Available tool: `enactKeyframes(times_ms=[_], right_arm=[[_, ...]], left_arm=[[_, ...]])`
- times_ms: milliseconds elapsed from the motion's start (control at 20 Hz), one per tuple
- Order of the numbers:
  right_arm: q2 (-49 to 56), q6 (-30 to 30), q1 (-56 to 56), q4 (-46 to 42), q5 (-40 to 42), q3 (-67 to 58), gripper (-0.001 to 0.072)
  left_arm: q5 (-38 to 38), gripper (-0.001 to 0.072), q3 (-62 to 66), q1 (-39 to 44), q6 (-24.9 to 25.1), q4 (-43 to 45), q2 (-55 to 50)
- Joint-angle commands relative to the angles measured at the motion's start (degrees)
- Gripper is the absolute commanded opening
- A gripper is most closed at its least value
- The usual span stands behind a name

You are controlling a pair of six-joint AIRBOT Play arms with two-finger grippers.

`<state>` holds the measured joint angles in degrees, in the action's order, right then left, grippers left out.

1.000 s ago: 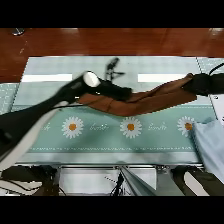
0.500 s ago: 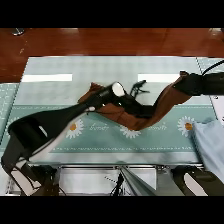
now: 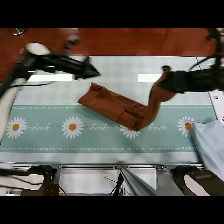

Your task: Fold the shirts.

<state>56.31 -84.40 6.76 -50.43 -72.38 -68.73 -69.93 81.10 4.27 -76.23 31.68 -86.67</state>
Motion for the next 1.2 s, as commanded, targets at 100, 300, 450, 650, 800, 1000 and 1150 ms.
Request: enactKeyframes(times_ms=[100, 300, 450, 650, 800, 1000, 1150], right_arm=[[17.57, 0.66, 15.67, 1.92, 12.79, -8.11, 0.0023], [34.56, 1.31, 20.76, 3.43, 15.67, -18.91, 0.0024], [43.47, 1.36, 21.99, 8.61, 16.02, -24.06, 0.0023], [49.64, 1.77, 22.69, 18.03, 18.97, -27.21, 0.0072], [49.79, 9.57, 22.21, 27.61, 11.96, -27.65, 0.0629], [43.32, 6.03, 11.89, 24.17, -2.78, -27.63, 0.0622], [32.68, 6.03, 0.35, 15.15, -13.92, -27.61, 0.0622]], left_arm=[[4.13, 0.0018, -19.54, -13.16, 8.20, -0.17, 28.83], [4.98, 0.0019, -33.51, -13.94, 8.72, 0.00, 46.69], [5.01, 0.0019, -39.87, -13.94, 8.57, -0.02, 53.16], [7.93, 0.0019, -44.76, -13.90, 8.50, -0.02, 52.92], [11.10, 0.0019, -47.87, -13.90, 8.50, -0.02, 51.30], [11.47, 0.0019, -49.05, -14.01, 8.50, 0.02, 49.22], [11.45, 0.0018, -49.05, -14.01, 8.50, 0.02, 49.13]])
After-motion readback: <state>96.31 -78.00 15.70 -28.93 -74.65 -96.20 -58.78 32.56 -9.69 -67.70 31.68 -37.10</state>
